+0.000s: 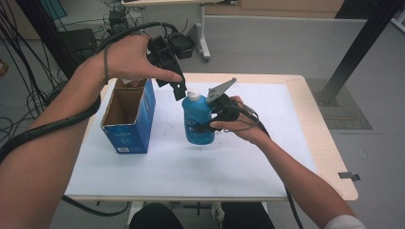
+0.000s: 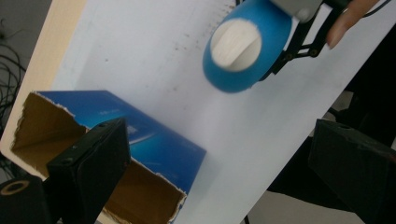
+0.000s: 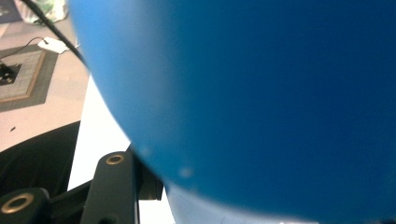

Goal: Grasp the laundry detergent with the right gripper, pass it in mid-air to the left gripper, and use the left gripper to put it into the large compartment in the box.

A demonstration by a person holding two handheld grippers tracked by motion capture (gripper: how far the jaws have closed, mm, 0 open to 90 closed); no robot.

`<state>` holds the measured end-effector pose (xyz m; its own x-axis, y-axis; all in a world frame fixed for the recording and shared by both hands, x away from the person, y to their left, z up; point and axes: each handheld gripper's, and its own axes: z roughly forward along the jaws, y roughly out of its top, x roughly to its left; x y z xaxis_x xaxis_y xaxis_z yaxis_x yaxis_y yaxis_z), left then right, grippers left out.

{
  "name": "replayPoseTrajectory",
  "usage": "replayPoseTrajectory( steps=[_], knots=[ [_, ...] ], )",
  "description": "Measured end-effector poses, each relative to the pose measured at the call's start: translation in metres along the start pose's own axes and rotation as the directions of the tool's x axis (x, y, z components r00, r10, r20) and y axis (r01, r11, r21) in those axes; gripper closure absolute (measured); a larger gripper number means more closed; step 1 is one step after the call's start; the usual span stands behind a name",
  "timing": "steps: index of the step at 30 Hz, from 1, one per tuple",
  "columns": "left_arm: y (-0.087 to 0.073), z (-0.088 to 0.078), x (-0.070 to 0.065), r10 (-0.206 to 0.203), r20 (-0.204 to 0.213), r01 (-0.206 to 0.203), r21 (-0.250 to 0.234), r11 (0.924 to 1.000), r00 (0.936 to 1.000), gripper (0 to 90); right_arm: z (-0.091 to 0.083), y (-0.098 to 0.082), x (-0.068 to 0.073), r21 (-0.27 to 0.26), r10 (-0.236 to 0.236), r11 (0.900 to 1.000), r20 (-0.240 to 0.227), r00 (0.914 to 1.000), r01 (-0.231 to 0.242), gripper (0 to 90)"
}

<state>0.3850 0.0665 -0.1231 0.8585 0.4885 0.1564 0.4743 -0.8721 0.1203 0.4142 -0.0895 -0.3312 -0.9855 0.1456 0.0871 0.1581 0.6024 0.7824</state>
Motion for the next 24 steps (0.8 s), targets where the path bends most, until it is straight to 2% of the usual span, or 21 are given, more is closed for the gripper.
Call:
replayPoseTrajectory(
  steps=[5, 9, 13, 24],
  knots=[
    [0.005, 0.003, 0.0, 0.031, 0.016, -0.031, 0.009, 0.9995, 0.9994, 6.2, 0.008, 0.003, 0.002, -0.007, -0.034, 0.999, -0.027, 0.999, 0.034, 44.5],
    [0.008, 0.005, 0.0, 0.058, 0.036, -0.058, 0.011, 0.9982, 0.9977, 6.3, 0.012, 0.007, 0.002, -0.006, -0.044, 0.999, -0.037, 0.9984, 0.043, 44.5],
    [0.012, 0.008, 0.0, 0.088, 0.047, -0.089, 0.039, 0.9953, 0.9951, 6.4, 0.015, 0.013, 0.002, -0.012, -0.052, 0.999, -0.044, 0.9977, 0.051, 44.6],
    [0.01, 0.012, 0.005, 0.115, 0.079, -0.119, 0.05, 0.9916, 0.9902, 6.6, 0.017, 0.024, 0.002, -0.031, -0.069, 0.997, -0.061, 0.9958, 0.067, 44.5]
  ],
)
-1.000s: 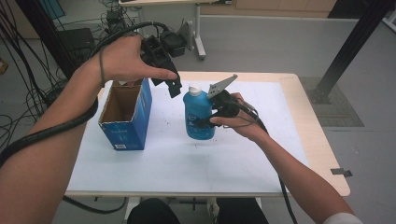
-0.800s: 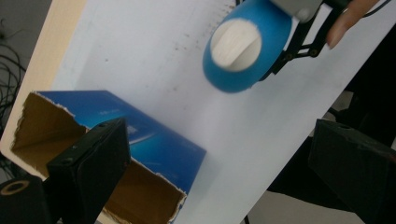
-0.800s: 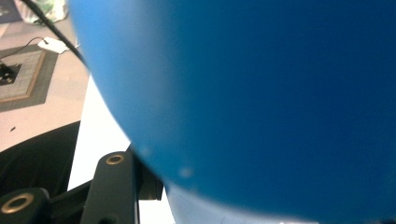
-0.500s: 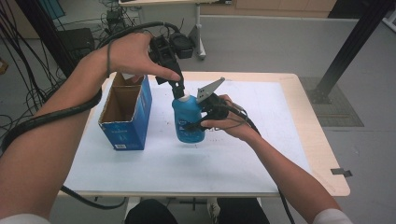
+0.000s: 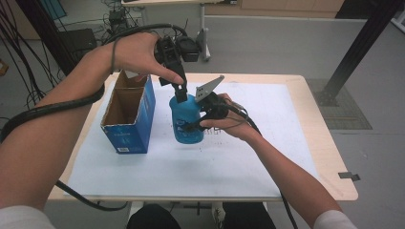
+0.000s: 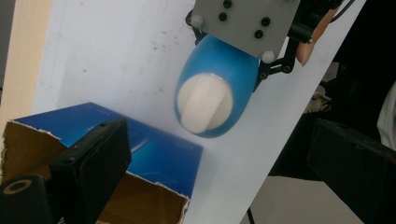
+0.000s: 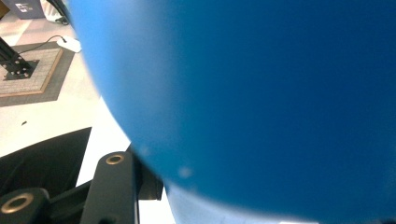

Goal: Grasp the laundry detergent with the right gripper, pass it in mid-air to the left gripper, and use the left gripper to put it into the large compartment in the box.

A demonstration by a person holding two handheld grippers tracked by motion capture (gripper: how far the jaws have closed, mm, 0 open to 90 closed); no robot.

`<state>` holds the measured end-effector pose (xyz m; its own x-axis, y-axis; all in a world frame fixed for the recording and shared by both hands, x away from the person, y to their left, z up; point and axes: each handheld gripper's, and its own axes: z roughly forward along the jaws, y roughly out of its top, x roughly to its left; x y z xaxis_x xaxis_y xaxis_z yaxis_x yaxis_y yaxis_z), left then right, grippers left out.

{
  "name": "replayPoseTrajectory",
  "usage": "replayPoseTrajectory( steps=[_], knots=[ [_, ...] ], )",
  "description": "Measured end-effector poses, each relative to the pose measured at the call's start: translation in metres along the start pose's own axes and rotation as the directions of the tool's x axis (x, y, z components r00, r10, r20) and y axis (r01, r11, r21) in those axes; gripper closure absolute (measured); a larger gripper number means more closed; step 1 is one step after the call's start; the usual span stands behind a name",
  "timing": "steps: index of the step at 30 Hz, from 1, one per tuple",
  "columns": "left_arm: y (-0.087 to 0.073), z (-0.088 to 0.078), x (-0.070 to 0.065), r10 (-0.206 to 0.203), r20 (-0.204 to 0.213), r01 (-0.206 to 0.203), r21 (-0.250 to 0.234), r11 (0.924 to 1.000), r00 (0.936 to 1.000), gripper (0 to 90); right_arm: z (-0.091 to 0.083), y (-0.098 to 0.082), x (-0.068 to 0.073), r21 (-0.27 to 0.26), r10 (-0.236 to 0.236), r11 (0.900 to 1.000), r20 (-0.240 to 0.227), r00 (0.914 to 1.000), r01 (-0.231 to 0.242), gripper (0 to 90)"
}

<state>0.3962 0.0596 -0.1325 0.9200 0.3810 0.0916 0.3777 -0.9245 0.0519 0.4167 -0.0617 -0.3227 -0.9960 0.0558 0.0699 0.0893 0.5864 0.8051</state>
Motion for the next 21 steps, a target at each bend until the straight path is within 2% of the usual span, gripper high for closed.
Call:
replayPoseTrajectory(
  steps=[7, 21],
  knots=[
    [-0.002, 0.002, 0.001, 0.006, 0.017, -0.006, -0.003, 1.0, 0.9998, 6.6, -0.003, 0.007, 0.003, -0.028, -0.023, 0.999, -0.006, 0.9997, 0.023, 44.5],
    [0.001, 0.007, -0.005, 0.037, 0.035, -0.038, 0.029, 0.9988, 0.9987, 6.6, -0.009, 0.017, 0.011, -0.062, -0.059, 0.996, -0.032, 0.9977, 0.057, 44.5]
  ],
)
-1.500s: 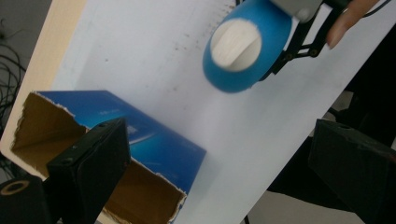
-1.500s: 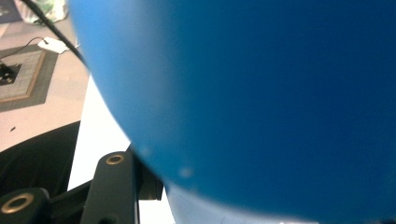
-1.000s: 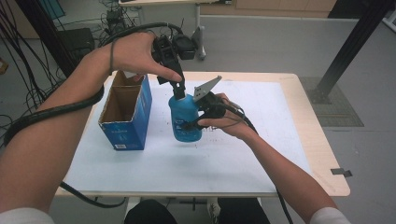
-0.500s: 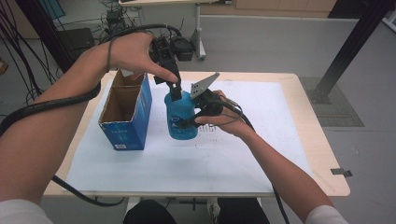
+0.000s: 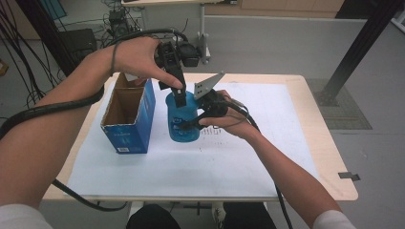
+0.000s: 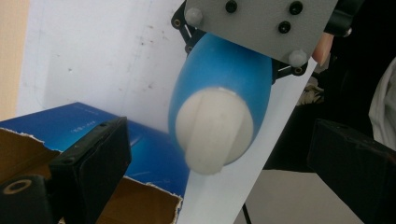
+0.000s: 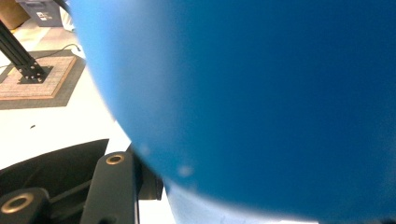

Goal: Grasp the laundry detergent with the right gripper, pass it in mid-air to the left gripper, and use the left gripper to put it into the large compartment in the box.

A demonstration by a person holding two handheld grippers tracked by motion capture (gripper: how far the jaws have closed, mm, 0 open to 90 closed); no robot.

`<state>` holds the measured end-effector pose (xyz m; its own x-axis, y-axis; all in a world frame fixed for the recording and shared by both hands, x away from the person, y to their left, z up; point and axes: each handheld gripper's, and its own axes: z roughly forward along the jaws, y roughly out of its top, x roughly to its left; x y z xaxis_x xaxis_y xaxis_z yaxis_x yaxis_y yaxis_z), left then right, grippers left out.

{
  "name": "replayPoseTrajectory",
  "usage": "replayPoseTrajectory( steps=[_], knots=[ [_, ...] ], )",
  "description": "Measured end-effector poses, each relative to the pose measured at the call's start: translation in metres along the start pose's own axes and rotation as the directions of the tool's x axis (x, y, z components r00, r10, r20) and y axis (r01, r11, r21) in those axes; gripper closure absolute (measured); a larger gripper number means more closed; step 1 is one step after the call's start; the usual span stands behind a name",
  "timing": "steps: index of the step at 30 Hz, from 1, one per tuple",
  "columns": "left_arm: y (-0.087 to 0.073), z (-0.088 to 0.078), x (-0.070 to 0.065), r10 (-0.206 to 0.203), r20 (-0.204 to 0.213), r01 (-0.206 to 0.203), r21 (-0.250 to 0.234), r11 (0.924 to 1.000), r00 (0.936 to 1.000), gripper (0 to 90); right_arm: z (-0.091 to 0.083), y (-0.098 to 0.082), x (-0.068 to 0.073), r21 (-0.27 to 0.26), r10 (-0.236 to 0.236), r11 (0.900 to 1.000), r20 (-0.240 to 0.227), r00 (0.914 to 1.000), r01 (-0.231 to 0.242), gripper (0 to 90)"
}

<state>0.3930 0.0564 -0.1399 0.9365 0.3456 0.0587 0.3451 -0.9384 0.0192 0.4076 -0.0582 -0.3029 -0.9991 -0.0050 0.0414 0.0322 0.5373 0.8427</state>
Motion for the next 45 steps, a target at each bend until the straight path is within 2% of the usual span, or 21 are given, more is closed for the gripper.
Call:
replayPoseTrajectory(
  steps=[12, 20, 24, 30, 45],
  knots=[
    [0.005, 0.014, -0.002, 0.026, 0.03, -0.026, 0.022, 0.9994, 0.9992, 6.8, -0.006, 0.005, 0.005, -0.031, -0.024, 0.999, -0.017, 0.9996, 0.024, 44.5],
    [0.007, 0.02, -0.004, 0.042, 0.049, -0.043, 0.02, 0.9989, 0.9979, 7.3, -0.008, 0.006, 0.006, -0.052, -0.048, 0.998, -0.022, 0.9986, 0.047, 44.5],
    [0.008, 0.023, -0.005, 0.046, 0.054, -0.047, 0.022, 0.9987, 0.9975, 7.8, -0.009, 0.007, 0.008, -0.053, -0.041, 0.998, -0.033, 0.9986, 0.04, 44.4],
    [0.008, 0.025, -0.006, 0.043, 0.061, -0.045, 0.028, 0.9986, 0.9972, 7.9, -0.011, 0.007, 0.007, -0.065, -0.053, 0.997, -0.027, 0.9982, 0.051, 44.4],
    [0.011, 0.028, -0.006, 0.054, 0.066, -0.057, 0.033, 0.9978, 0.9963, 8.0, -0.014, 0.007, 0.007, -0.069, -0.047, 0.997, -0.027, 0.9985, 0.045, 44.5]
  ],
)
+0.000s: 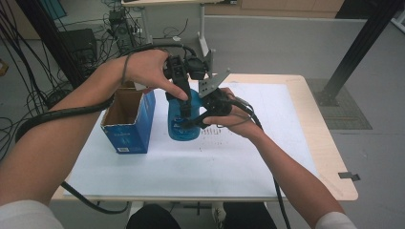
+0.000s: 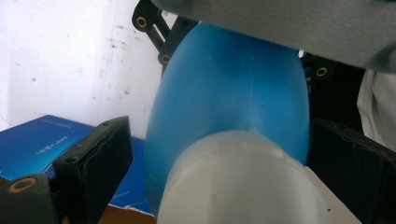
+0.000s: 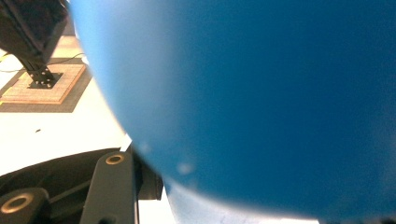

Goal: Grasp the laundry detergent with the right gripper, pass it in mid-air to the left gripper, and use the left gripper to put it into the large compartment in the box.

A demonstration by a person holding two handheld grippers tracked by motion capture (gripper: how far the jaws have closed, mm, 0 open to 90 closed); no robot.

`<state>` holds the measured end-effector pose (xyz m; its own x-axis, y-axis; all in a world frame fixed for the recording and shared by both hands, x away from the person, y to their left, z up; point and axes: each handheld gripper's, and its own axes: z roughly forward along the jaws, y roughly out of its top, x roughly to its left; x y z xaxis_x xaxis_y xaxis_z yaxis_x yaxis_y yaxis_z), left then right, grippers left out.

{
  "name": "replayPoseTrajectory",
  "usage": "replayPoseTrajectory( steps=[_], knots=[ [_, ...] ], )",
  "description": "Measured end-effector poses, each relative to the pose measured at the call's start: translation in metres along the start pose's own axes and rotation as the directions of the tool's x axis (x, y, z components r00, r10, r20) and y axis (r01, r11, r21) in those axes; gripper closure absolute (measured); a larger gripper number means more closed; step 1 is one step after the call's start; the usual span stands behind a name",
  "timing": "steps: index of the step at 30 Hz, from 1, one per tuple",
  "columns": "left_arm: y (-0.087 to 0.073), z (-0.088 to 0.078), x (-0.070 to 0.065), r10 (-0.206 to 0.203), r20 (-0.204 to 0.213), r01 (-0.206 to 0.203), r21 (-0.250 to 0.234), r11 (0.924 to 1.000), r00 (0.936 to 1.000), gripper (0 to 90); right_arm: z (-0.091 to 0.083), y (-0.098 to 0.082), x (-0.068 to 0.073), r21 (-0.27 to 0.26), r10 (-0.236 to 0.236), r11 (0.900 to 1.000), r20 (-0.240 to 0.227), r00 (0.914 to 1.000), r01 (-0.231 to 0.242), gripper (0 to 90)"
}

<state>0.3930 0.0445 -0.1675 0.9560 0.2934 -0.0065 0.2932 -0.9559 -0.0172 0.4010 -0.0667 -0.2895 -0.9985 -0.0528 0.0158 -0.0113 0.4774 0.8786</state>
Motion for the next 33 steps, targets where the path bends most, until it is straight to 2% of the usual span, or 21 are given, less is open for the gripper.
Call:
replayPoseTrajectory(
  steps=[6, 10, 33],
  knots=[
    [-0.0004, -0.0014, 0.0003, -0.001, -0.004, 0.001, -0.011, 0.9999, 1.0, 8.3, 0.0, 0.0005, 0.0, -0.003, 0.001, 1.0, -0.001, 1.0, -0.001, 44.5],
    [0.0002, 0.0009, -0.0001, 0.002, -0.004, -0.002, 0.008, 1.0, 1.0, 8.4, -0.0006, 0.0004, 0.0007, 0.002, 0.005, 1.0, 0.002, 1.0, -0.005, 44.4],
    [0.0007, 0.0013, 0.0001, 0.006, 0.005, -0.006, 0.006, 1.0, 1.0, 8.5, -0.0014, 0.0007, 0.0015, 0.011, 0.015, 1.0, 0.001, 0.9999, -0.015, 44.4]
  ],
)
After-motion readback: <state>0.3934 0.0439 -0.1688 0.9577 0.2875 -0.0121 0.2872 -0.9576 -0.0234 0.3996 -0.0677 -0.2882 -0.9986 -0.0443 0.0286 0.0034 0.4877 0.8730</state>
